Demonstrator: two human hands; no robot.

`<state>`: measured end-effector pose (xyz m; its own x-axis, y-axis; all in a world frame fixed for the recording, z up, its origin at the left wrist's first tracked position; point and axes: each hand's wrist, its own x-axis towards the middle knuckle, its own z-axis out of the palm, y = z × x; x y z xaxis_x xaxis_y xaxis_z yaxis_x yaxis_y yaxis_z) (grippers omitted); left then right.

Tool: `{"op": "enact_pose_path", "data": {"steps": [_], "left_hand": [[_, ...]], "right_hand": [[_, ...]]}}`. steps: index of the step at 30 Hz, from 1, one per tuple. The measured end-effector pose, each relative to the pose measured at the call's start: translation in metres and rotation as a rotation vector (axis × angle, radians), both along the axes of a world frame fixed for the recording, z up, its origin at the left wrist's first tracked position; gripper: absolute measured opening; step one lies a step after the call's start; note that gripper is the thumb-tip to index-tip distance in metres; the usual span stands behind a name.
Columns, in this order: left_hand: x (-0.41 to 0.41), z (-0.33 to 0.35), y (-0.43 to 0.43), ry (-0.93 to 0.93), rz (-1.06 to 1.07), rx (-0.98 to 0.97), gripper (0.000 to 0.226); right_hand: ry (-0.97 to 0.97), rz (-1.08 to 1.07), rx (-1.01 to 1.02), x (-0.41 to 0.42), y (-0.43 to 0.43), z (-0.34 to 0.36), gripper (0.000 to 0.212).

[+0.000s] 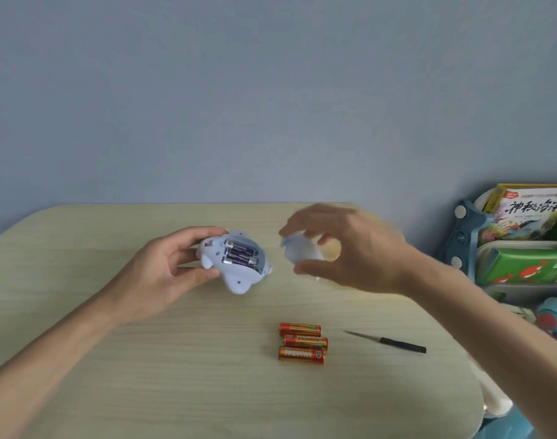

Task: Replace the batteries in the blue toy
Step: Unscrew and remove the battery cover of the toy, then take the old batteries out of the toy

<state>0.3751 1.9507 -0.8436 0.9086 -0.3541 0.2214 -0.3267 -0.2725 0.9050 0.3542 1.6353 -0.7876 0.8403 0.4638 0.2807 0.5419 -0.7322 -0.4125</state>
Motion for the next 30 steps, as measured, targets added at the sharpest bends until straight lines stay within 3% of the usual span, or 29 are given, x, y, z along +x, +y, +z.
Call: {"op": "enact_pose_path", "data": {"steps": [6,16,21,25,28,30], "left_hand": [[-0.002,-0.004,0.013,0.017,0.029,0.009,0.053],[-0.004,-0.006,0.006,0.095,-0.06,-0.082,0.057],[-0.005,-0.006,0.001,0.081,-0.007,-0.086,0.059],[-0.016,0.01,0.002,0.046,0.007,-0.144,0.06],[-0.03,0.026,-0.004,0.024,-0.061,-0.25,0.06],[-0.039,0.032,-0.013,0.026,-0.124,-0.306,0.059]], "right_hand": [[0.073,-0.02,-0.199,-0.002,0.013,-0.026,0.049],[0.113,0.009,-0.201,-0.006,0.015,-0.029,0.045],[0.052,-0.034,-0.073,-0.01,0.018,-0.021,0.048],[0.05,-0.058,0.053,-0.015,0.024,-0.017,0.071],[0.163,-0.034,0.252,-0.024,0.025,-0.012,0.088],[0.299,0.022,0.445,-0.034,0.023,-0.007,0.085]]}}
